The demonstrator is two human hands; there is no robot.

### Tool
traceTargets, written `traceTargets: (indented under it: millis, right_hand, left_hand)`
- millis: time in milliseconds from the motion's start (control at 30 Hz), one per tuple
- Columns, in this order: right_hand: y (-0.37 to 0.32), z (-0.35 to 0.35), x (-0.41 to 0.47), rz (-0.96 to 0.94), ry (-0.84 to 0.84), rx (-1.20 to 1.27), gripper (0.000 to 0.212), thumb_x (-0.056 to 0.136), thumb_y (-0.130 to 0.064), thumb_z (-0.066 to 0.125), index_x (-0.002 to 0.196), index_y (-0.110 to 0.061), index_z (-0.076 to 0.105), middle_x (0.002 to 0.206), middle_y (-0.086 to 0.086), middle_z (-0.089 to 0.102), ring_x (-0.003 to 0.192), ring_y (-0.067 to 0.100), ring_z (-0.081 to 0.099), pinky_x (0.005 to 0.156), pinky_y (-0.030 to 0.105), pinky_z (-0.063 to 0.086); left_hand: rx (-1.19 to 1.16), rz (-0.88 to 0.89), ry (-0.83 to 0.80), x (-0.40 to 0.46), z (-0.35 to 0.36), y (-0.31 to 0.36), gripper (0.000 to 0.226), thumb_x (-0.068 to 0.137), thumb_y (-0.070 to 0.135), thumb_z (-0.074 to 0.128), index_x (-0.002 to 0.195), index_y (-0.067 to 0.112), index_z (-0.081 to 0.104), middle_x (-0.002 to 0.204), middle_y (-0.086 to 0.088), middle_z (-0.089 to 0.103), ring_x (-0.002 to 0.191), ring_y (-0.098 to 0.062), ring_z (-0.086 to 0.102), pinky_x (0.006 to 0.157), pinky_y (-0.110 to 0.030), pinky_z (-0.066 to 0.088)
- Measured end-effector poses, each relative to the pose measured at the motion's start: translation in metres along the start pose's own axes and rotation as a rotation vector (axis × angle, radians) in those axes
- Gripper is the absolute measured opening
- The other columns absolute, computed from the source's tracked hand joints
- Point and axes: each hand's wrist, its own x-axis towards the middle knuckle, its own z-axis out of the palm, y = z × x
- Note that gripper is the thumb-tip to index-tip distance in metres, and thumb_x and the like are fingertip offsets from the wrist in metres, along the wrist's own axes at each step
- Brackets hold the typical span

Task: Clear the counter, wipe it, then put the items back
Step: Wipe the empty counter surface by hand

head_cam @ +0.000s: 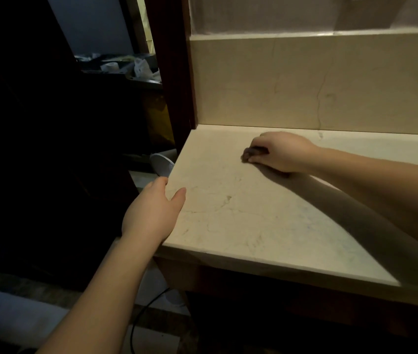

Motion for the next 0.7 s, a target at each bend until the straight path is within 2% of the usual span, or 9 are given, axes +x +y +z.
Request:
traceTargets:
  millis: [67,133,233,300,400,500,600,700]
  right_hand:
    - [0.017,-0.009,0.016,0.134,-0.002,-0.060,0.029,0.090,-0.047,0.055,0.104,-0.023,0.061,0.103,0.002,0.063,0.097,0.030,0.057,0.073,0.035,0.045]
    - [0.021,-0.011,0.031,0.190,0.012,-0.106,0.031,0.090,-0.046,0.054,0.104,-0.019,0.061,0.105,0.010,0.064,0.097,0.034,0.057,0.072,0.035,0.046]
    - [0.005,0.001,0.034,0.102,0.035,-0.076,0.029,0.090,-0.046,0.054,0.101,-0.021,0.062,0.103,0.007,0.063,0.096,0.033,0.057,0.066,0.033,0.041]
    - [0.002,0.008,0.024,0.046,0.049,-0.044,0.026,0.089,-0.047,0.055,0.099,-0.023,0.062,0.101,0.004,0.061,0.095,0.030,0.057,0.068,0.034,0.043]
    - [0.023,0.000,0.023,0.132,0.049,-0.129,0.029,0.090,-0.049,0.052,0.102,-0.025,0.061,0.104,0.005,0.063,0.096,0.031,0.058,0.064,0.033,0.039]
    - [0.038,-0.008,0.040,0.264,0.038,-0.180,0.030,0.091,-0.047,0.051,0.105,-0.023,0.062,0.106,0.008,0.064,0.099,0.033,0.058,0.068,0.033,0.041]
    - [0.020,0.000,0.063,0.267,0.061,-0.151,0.028,0.092,-0.041,0.049,0.104,-0.019,0.063,0.107,0.009,0.064,0.101,0.033,0.057,0.071,0.033,0.042]
    - [0.003,0.011,0.076,0.236,0.080,-0.140,0.029,0.093,-0.040,0.047,0.103,-0.020,0.064,0.105,0.007,0.064,0.099,0.032,0.058,0.067,0.032,0.040]
  left_hand:
    - [0.009,-0.002,-0.005,0.000,0.000,0.000,0.050,0.087,0.064,0.039,0.122,0.031,0.052,0.113,0.009,0.059,0.062,-0.001,0.038,0.048,-0.020,0.025]
    - [0.017,-0.010,-0.008,0.000,-0.001,0.000,0.051,0.087,0.065,0.039,0.123,0.031,0.051,0.115,0.008,0.059,0.066,-0.004,0.039,0.048,-0.020,0.025]
    - [0.021,-0.010,-0.012,0.000,-0.001,0.000,0.052,0.088,0.064,0.039,0.125,0.030,0.051,0.117,0.007,0.059,0.073,-0.008,0.042,0.048,-0.020,0.026]
    - [0.016,-0.011,-0.017,0.000,-0.001,0.000,0.052,0.088,0.064,0.039,0.126,0.030,0.051,0.117,0.008,0.059,0.071,-0.006,0.042,0.048,-0.021,0.027]
    - [0.007,-0.013,-0.023,0.000,-0.002,0.001,0.049,0.088,0.063,0.039,0.124,0.031,0.052,0.112,0.009,0.058,0.062,-0.001,0.037,0.047,-0.021,0.027]
    - [0.005,-0.008,-0.019,-0.001,-0.002,0.002,0.048,0.089,0.062,0.040,0.124,0.031,0.052,0.111,0.009,0.058,0.062,-0.001,0.036,0.047,-0.021,0.026]
    - [0.014,0.002,-0.012,0.000,0.000,0.000,0.047,0.089,0.062,0.040,0.122,0.031,0.052,0.111,0.009,0.058,0.062,-0.001,0.037,0.047,-0.021,0.028]
    - [0.027,0.003,-0.004,0.001,0.003,-0.002,0.050,0.088,0.064,0.038,0.123,0.031,0.051,0.114,0.008,0.058,0.062,0.000,0.035,0.048,-0.020,0.027]
